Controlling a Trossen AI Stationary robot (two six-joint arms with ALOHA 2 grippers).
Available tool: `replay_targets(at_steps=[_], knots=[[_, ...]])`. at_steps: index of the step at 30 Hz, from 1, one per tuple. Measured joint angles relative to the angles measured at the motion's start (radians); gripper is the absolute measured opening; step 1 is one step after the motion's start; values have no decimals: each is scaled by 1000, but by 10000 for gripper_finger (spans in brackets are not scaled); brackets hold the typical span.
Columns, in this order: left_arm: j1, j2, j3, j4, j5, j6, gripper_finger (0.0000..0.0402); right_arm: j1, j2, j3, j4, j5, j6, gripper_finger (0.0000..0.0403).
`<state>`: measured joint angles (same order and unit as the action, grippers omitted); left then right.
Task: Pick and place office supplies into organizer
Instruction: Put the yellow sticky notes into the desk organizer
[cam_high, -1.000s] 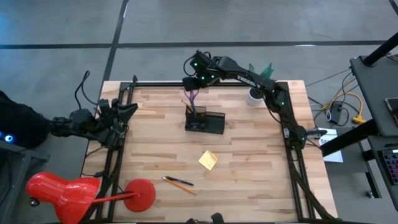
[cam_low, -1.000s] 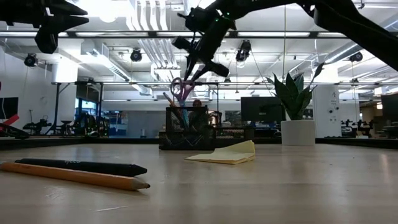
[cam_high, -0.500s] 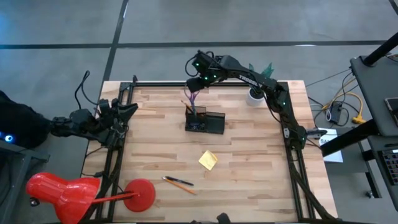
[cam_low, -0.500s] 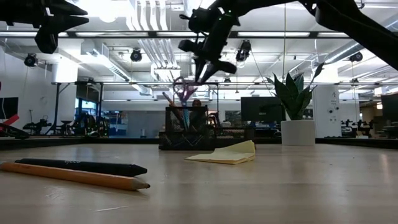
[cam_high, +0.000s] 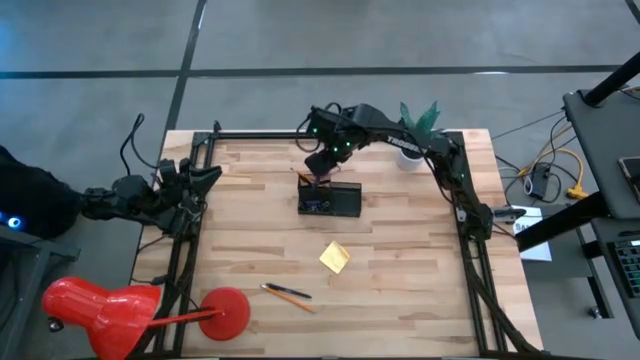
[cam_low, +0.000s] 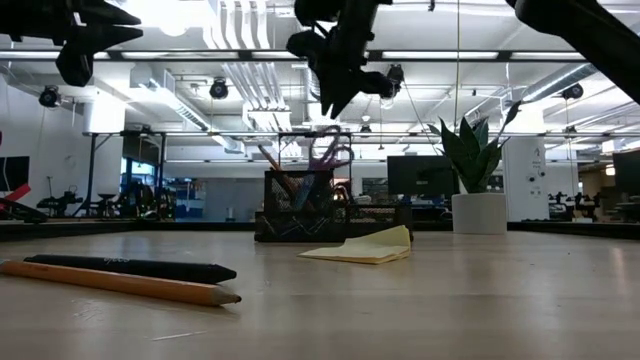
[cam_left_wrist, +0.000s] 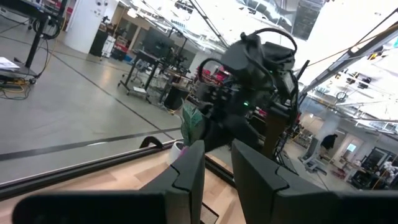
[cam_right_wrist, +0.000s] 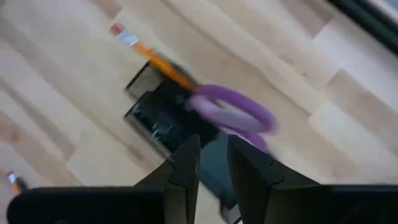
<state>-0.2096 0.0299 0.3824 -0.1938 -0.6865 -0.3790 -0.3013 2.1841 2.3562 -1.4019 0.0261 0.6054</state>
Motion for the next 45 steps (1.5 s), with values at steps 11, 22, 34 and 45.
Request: replay_targets(at_steps=[11, 22, 34, 45], knots=[[0, 0, 0, -22, 0, -6, 66, 127, -1, -4, -31, -214, -65, 73], [0, 0, -1, -163, 148, -177, 66, 294, 1, -101, -94, -196, -135, 101], [0, 0, -21, -220, 392, -344, 66, 447, 3, -516, 68, -367, -41, 187], [0, 0, -23, -219, 393, -402, 66, 332, 1, -648, 291, -362, -91, 185]])
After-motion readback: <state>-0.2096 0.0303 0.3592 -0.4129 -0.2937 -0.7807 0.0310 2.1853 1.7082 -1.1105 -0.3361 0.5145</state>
